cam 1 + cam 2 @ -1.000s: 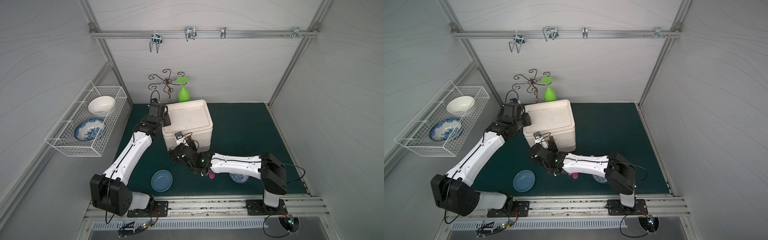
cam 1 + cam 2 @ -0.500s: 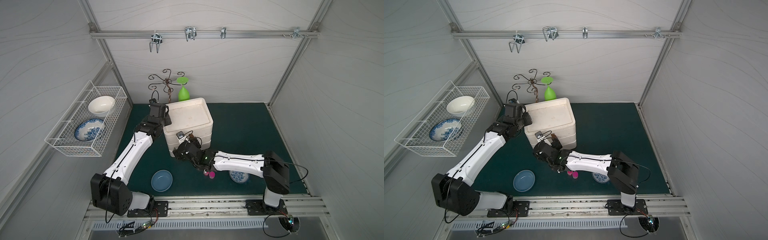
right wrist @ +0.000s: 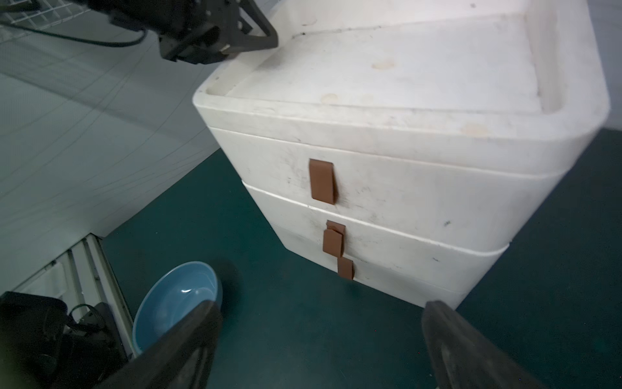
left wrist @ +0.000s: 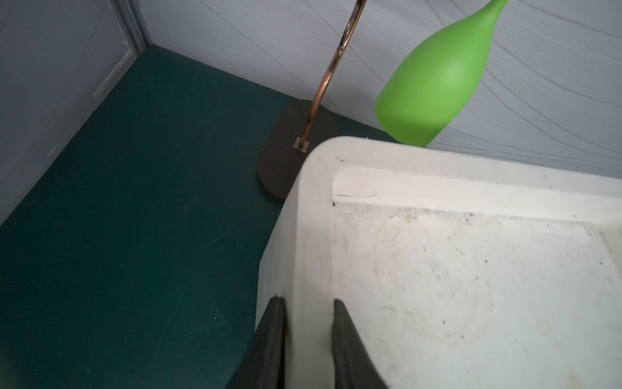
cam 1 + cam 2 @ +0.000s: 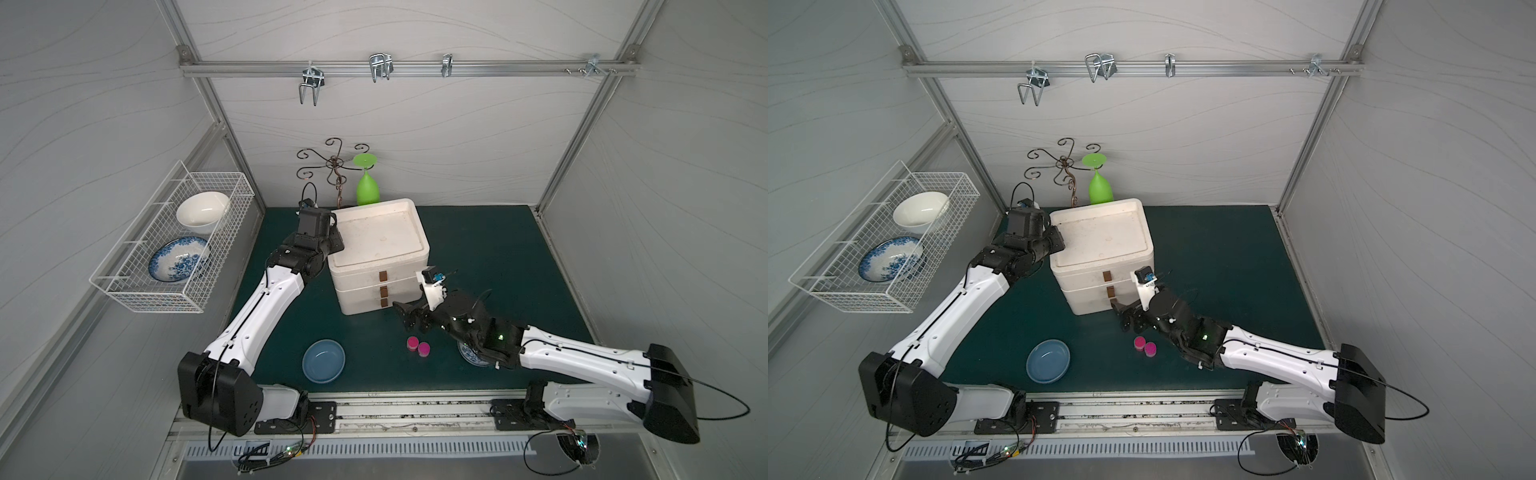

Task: Put the paint cans in the drawer according to color
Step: Open the drawer in the storage box.

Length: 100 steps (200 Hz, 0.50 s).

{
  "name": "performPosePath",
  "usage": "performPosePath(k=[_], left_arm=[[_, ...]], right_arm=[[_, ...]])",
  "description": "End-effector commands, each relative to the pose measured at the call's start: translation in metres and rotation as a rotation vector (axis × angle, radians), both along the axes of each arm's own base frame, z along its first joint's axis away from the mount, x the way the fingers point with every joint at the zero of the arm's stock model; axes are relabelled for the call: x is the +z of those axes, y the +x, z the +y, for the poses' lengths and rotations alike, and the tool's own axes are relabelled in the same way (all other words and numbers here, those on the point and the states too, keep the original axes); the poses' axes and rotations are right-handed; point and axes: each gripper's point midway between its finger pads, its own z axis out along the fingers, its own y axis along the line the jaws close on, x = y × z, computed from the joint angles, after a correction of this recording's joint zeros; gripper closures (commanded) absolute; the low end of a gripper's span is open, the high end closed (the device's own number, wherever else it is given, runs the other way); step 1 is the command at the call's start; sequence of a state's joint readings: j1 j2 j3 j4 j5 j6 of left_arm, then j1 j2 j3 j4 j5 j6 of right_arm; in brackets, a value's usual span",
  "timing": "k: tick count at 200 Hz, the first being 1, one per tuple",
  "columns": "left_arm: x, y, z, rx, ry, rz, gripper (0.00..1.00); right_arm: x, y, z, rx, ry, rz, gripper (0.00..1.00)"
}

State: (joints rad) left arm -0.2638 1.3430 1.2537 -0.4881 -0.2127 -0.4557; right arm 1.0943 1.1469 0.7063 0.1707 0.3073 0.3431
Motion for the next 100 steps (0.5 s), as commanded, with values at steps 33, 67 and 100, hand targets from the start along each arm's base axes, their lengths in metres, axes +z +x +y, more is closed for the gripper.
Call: performPosePath(k=[33,67,100], left_arm=[[0.005,-0.005,-0.038,-0.089,-0.208,0.014,0.93],[0.003,-0.004,-0.039,-0.093,-0.212,0.021,0.94],[0.002,-0.005,-0.039,-0.091,-0.219,0.021,0.94]], right_arm=[[-0.011,0.004,0.01,0.119,0.24,0.122,0.17],[-0.028,0.012,0.013,0.059,0.379,0.188,0.24],[-0.032,0.02,0.013,-0.045,0.508,0.162,0.28]])
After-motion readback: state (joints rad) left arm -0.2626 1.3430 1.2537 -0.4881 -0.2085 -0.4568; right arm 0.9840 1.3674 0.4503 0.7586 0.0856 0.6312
